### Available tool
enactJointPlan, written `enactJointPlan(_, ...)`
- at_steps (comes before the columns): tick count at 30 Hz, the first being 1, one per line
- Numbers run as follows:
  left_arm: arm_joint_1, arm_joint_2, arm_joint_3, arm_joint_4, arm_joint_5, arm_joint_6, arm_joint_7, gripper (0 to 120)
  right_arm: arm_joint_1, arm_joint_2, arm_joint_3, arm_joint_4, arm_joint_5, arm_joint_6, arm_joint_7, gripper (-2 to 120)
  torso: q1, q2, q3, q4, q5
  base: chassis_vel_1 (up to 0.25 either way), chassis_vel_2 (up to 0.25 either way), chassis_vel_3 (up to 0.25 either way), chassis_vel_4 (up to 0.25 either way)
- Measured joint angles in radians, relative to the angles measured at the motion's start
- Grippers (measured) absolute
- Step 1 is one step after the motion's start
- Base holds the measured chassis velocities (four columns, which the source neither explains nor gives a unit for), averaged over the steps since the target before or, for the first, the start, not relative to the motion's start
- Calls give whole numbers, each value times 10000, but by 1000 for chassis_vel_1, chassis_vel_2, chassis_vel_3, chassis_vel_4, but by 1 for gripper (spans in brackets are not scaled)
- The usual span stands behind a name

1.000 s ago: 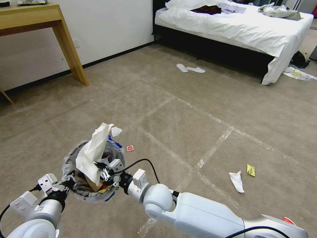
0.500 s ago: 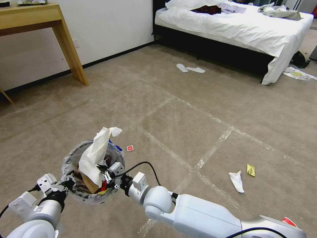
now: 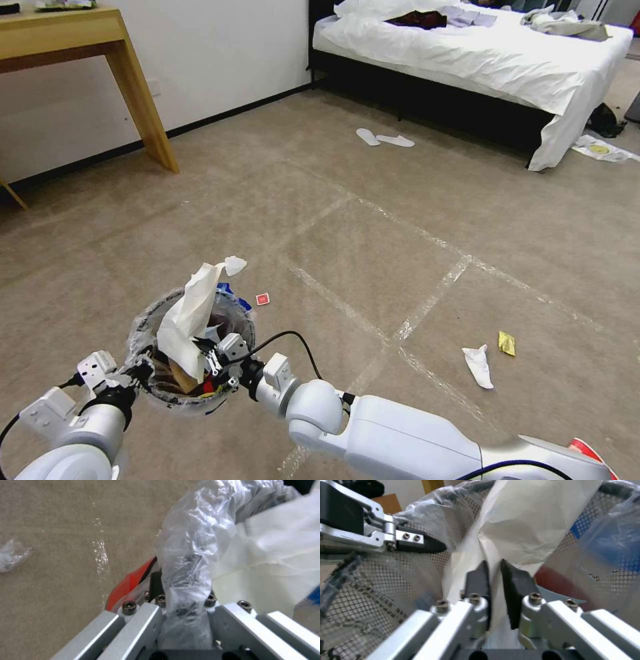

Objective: Pick up the trash bin and place the garbage on the floor into it.

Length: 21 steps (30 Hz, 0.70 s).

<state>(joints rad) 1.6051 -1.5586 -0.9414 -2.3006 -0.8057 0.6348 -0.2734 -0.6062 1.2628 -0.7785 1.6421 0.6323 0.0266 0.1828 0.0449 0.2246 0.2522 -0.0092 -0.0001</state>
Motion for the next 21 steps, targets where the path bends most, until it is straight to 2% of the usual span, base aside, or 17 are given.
enactJointPlan(3,-16,-8,6,23,12,-2,0,1,15,-21,3,29,10,-5,6,22,0,0,0,0,0,0,0,0,0)
enactJointPlan(4,-31,-12,10,57,14,-5,1,1,33,-50,7,84,26,-16,8,32,0,0,0,0,0,0,0,0,0)
enactJointPlan(5,-31,-12,10,57,14,-5,1,1,33,-50,7,84,26,-16,8,32,0,0,0,0,0,0,0,0,0)
enactJointPlan(8,-47,-3,11,87,12,-5,12,1,51,-84,18,155,55,-37,14,47,0,0,0,0,0,0,0,0,0)
enactJointPlan(9,-47,-3,11,87,12,-5,12,1,51,-84,18,155,55,-37,14,47,0,0,0,0,0,0,0,0,0)
enactJointPlan(11,-63,-2,10,118,12,-9,28,1,64,-106,26,220,78,-63,32,61,0,0,0,0,0,0,0,0,0)
enactJointPlan(15,-81,-6,10,156,15,-14,30,1,73,-127,28,308,105,-111,60,69,0,0,0,0,0,0,0,0,0)
enactJointPlan(17,-106,-9,14,202,16,-18,32,1,81,-148,30,376,121,-150,108,82,0,0,0,0,0,0,0,0,0)
enactJointPlan(19,-113,-10,16,209,17,-18,34,1,85,-158,33,398,123,-154,121,85,0,0,0,0,0,0,0,0,0)
enactJointPlan(21,-139,-11,21,236,16,-19,36,1,98,-197,42,477,130,-160,143,96,0,0,0,0,0,0,0,0,0)
